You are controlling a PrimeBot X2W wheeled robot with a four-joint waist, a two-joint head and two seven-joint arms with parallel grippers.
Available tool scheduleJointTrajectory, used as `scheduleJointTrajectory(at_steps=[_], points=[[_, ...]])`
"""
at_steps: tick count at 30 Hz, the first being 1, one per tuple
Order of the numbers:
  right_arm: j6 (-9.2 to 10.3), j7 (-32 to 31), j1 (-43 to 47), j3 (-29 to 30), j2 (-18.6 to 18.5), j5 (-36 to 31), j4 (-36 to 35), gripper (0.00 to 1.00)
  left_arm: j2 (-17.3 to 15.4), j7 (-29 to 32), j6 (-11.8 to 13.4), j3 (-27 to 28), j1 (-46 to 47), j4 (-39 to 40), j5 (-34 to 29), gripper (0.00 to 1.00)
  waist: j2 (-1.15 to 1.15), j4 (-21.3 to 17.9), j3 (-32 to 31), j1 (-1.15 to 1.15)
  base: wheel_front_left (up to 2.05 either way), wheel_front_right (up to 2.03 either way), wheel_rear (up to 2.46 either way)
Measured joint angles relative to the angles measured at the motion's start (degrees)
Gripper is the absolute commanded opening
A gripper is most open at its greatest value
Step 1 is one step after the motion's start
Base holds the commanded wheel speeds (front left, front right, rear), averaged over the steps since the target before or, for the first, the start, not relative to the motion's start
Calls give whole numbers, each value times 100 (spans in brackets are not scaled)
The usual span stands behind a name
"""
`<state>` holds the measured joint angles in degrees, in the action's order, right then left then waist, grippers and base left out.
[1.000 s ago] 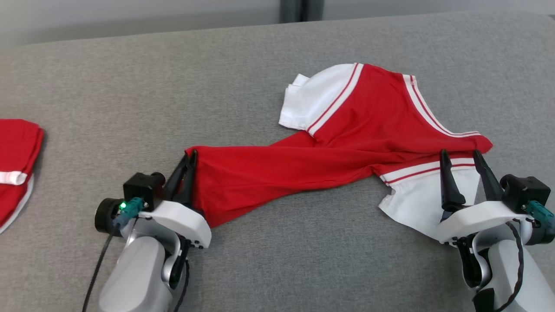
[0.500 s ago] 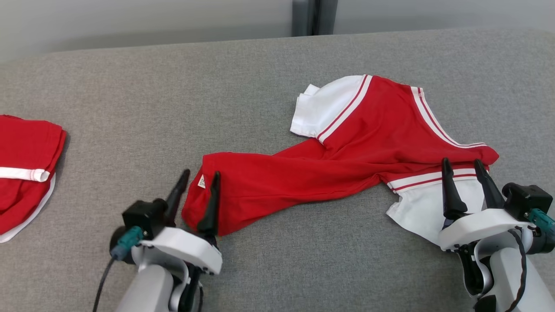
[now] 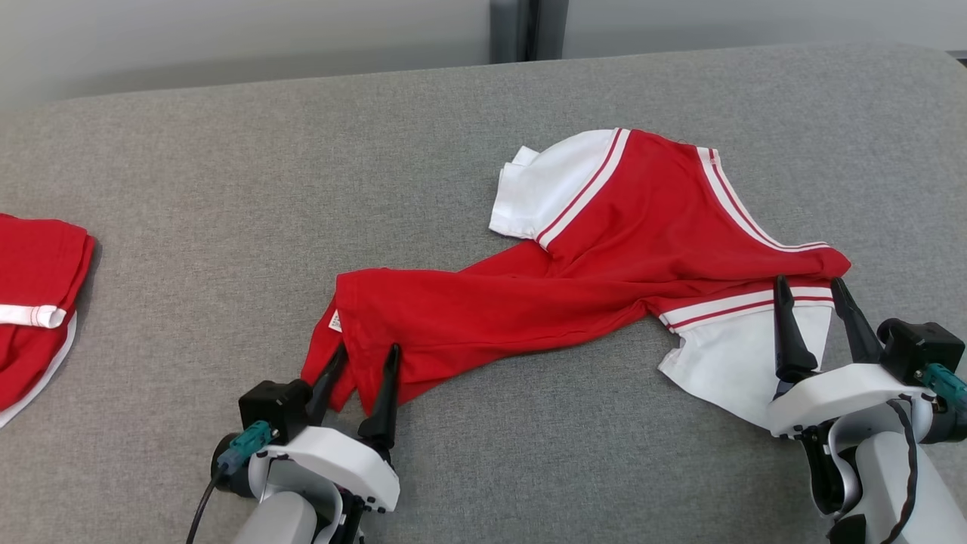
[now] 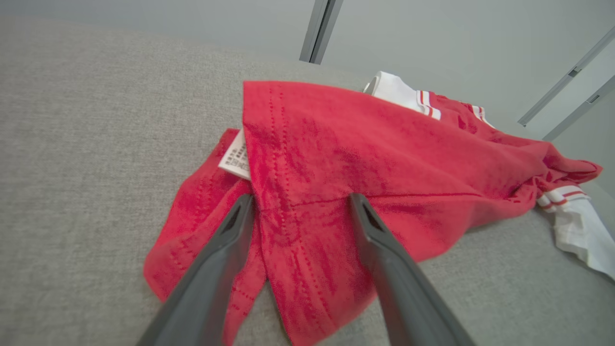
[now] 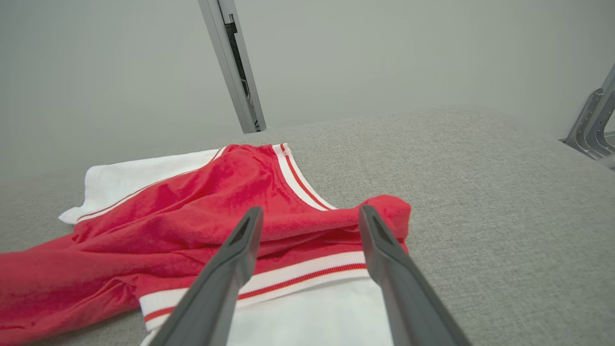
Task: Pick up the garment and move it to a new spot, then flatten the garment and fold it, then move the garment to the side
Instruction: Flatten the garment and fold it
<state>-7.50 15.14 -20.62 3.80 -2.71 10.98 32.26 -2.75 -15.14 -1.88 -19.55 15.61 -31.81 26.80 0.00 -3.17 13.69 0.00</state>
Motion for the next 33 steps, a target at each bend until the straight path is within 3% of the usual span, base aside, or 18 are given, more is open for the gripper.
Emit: scheduleJointTrajectory(at_steps=[2,3,5,6,7,18,33], points=[[0,0,0,9,0,-1,0,100,0,0,-10,26,16,84,-4,100,0,-7,4,0,0,0,0],[0,0,0,9,0,-1,0,100,0,0,-10,26,16,84,-4,88,0,-7,4,0,0,0,0],[0,0,-1,24,0,0,1,100,0,0,-38,33,16,151,-4,33,0,3,-5,0,0,0,0],[0,0,-1,20,0,1,2,100,-1,0,-54,34,16,159,-4,12,0,9,-11,0,0,0,0],[0,0,-1,14,0,8,3,100,-1,0,-57,37,15,164,-1,0,0,15,-17,0,0,0,0],[0,0,102,127,0,3,57,100,1,0,-142,226,-112,381,-65,0,0,148,-235,0,0,0,0],[0,0,1217,111,2,40,304,100,-2,0,-242,1494,-1277,446,-832,0,0,306,-1452,0,0,0,0]])
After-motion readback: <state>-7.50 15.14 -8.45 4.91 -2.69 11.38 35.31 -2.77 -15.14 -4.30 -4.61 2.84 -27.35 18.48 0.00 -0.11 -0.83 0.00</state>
